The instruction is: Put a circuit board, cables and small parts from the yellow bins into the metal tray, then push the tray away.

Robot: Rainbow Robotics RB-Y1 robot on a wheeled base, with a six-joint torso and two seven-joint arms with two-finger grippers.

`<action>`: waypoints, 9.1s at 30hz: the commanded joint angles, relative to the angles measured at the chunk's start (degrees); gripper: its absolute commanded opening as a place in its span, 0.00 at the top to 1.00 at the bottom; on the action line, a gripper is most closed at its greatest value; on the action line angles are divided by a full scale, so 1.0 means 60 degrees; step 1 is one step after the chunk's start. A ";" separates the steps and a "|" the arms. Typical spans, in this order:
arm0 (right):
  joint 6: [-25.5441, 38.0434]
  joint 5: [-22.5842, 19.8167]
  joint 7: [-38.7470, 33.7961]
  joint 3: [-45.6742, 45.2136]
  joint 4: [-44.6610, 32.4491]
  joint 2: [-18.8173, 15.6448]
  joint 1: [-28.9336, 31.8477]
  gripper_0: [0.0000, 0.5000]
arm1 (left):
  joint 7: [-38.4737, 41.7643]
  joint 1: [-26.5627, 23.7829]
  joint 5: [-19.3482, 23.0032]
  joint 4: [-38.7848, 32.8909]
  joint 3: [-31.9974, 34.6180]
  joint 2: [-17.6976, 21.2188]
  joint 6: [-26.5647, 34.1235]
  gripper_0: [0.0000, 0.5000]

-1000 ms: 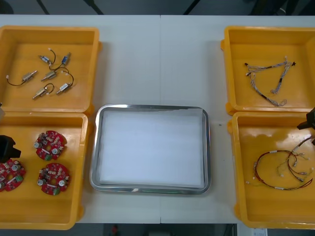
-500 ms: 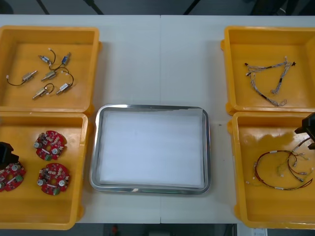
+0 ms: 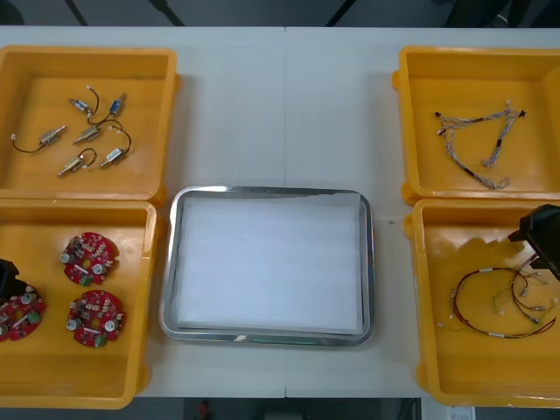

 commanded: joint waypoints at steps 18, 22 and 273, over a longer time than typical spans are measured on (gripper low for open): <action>-0.0709 0.0620 0.0877 0.1007 0.0414 0.0041 0.0137 0.00 | -0.0985 0.0299 -0.0768 -0.0584 0.0149 -0.0384 -0.0155 0.00; -0.0709 0.0576 0.0862 0.1182 0.0414 0.0041 0.0137 0.00 | -0.1205 0.0328 -0.1208 -0.0775 0.0149 -0.0531 -0.0155 0.00; 0.4968 -0.1987 0.8714 0.1256 -0.6310 -0.1966 -0.2617 1.00 | 0.0406 -0.1093 0.1517 -0.4364 0.3342 -0.0633 0.4254 1.00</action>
